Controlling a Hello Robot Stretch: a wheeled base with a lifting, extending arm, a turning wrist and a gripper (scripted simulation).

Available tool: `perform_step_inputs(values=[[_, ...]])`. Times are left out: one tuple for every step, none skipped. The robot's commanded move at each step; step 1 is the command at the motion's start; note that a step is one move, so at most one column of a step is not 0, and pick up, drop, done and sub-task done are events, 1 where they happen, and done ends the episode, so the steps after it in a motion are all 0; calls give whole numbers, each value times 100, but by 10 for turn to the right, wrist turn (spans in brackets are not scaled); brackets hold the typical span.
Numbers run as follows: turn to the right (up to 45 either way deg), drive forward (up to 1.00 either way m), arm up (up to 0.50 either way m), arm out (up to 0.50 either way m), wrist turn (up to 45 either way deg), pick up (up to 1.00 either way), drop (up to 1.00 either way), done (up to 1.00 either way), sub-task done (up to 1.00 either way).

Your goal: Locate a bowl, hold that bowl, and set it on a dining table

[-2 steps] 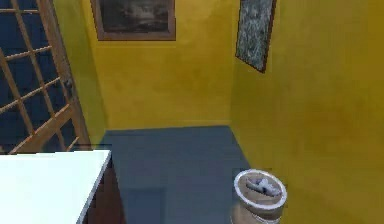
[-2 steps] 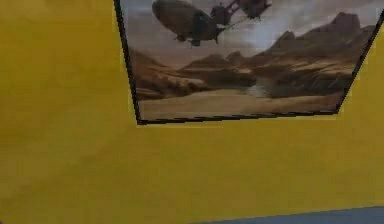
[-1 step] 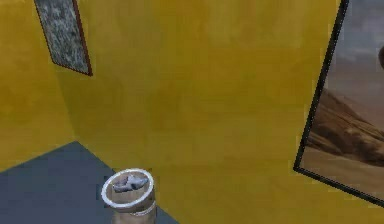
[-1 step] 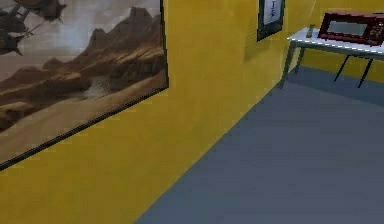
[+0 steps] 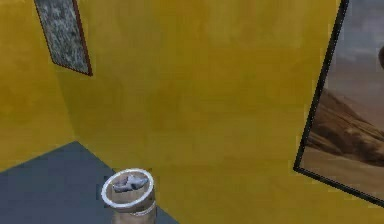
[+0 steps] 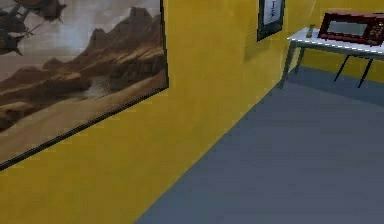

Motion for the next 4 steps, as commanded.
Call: perform_step_inputs(values=[[-150,0,0,0,0,0,0,0,0],[0,15,0,0,0,0,0,0,0],[450,0,0,0,0,0,0,0,0],[450,0,0,0,0,0,0,0,0]])
